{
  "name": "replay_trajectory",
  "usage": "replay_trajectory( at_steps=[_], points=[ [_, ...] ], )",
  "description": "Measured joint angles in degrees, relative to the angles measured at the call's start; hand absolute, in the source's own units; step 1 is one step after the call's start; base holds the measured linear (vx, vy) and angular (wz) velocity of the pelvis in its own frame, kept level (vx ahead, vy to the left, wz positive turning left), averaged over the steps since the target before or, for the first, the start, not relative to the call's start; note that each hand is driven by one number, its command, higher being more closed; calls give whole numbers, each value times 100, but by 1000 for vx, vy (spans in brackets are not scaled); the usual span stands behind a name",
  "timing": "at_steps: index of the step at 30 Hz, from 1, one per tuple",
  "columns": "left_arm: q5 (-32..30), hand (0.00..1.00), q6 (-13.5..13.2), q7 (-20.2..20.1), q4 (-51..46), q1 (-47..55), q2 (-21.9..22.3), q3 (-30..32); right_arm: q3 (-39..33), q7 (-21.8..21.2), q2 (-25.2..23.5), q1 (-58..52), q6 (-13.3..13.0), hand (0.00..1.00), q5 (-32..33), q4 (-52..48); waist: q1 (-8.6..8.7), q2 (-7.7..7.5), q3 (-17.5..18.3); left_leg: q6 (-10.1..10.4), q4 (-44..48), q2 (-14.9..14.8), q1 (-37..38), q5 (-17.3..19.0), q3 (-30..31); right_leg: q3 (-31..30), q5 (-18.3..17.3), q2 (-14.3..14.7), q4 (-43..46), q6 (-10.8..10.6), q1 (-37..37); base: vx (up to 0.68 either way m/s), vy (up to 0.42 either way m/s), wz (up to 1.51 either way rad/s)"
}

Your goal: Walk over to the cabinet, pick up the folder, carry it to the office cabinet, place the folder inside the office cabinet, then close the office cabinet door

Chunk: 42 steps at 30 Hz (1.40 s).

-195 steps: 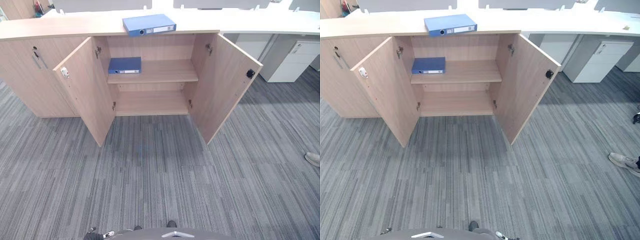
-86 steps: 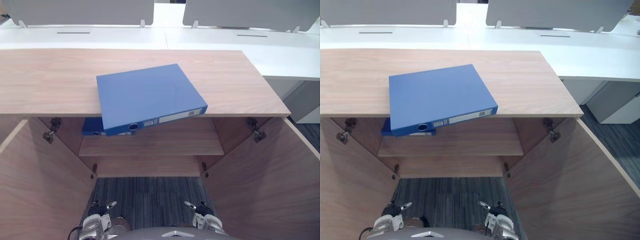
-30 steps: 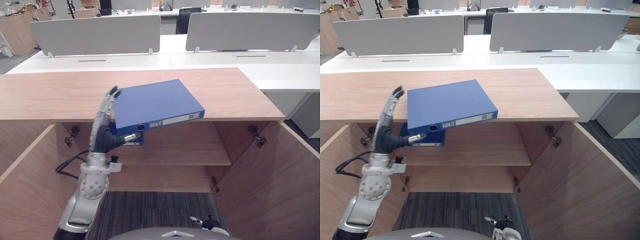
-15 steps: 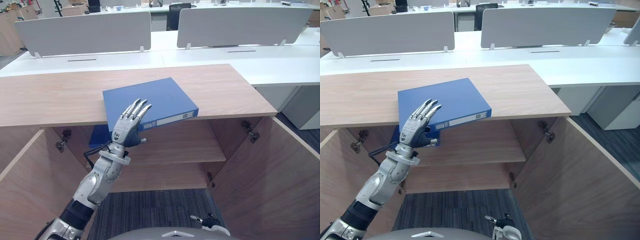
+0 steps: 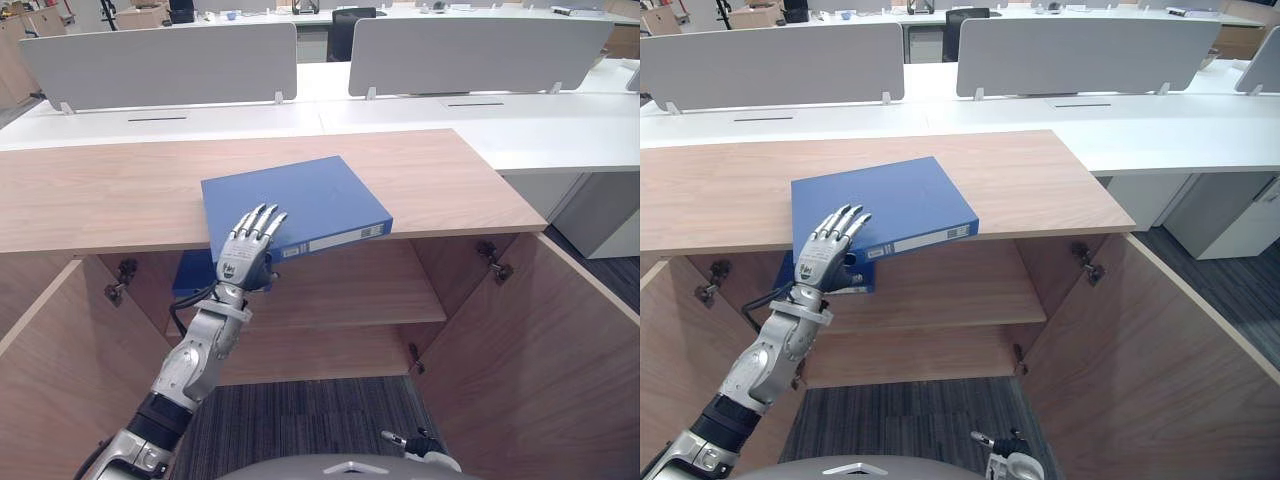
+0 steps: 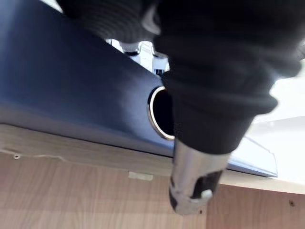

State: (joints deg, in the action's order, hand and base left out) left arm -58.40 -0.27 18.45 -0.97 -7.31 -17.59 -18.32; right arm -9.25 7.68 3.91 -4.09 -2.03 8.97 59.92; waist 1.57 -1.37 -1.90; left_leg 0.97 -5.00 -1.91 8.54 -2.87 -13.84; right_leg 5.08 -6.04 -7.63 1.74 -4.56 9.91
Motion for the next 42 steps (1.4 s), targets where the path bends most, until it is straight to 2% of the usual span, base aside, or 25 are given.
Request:
replay_trajectory(
  at_steps=[13, 19, 22, 30, 34, 37, 39, 42],
  points=[
    [-193, 100, -38, 92, -318, 104, 70, 479, 33, -136, 0, -34, -1, 0, 129, -53, 50, -2, 4, 45, 0, -14, 43, 38, 5, 32, 33, 12, -57, -57, 91, 0, 0, 0],
    [188, 100, -162, 131, -988, 395, 72, 480, 272, -135, -19, -134, -55, 0, 301, -298, 47, -11, 18, 46, 2, -27, -21, 42, -19, -39, 41, 13, -6, -70, -1, -3, -3, -2],
    [489, 100, -312, 140, -1411, 477, 92, 380, 473, -135, -13, -170, -150, 0, 326, -343, 39, -32, 33, 41, 5, -25, -36, 36, -40, -85, 43, 14, 28, -73, -45, -9, -5, -4],
    [1795, 100, -805, 179, -2438, 627, 499, -128, 870, -116, -8, -216, -271, 0, 476, -715, 62, 14, 76, -12, 4, -23, -95, -11, -63, -187, 37, 16, 183, -63, -215, -40, -4, -3],
    [2721, 100, -1016, 248, -2814, 710, 682, -227, 927, -76, -11, -238, -305, 0, 486, -1091, 50, 29, 86, -41, 3, -16, -97, -36, -59, -202, 38, 18, 226, -65, -245, -44, -5, 0],
    [3408, 100, -1086, 310, -3175, 768, 882, -172, 971, 62, -34, -265, -338, 0, 530, -1935, 39, 25, 83, -64, 3, -10, -148, -66, -62, -227, 53, 15, 275, -90, -343, -59, 3, -3],
    [3969, 100, -1198, 488, -3403, 950, 1035, -49, 960, 133, -124, -282, -472, 0, 532, -2812, 37, 20, 81, -68, 3, -9, -153, -74, -105, -276, 53, 14, 304, -87, -387, -55, 11, -9],
    [4460, 100, -1252, 644, -3579, 1179, 1189, 318, 936, 165, -251, -412, -677, 0, 543, -3749, 22, 7, 83, -70, 4, -3, -146, -76, -113, -286, 54, 8, 310, -88, -390, -10, 2, -1]
  ],
)
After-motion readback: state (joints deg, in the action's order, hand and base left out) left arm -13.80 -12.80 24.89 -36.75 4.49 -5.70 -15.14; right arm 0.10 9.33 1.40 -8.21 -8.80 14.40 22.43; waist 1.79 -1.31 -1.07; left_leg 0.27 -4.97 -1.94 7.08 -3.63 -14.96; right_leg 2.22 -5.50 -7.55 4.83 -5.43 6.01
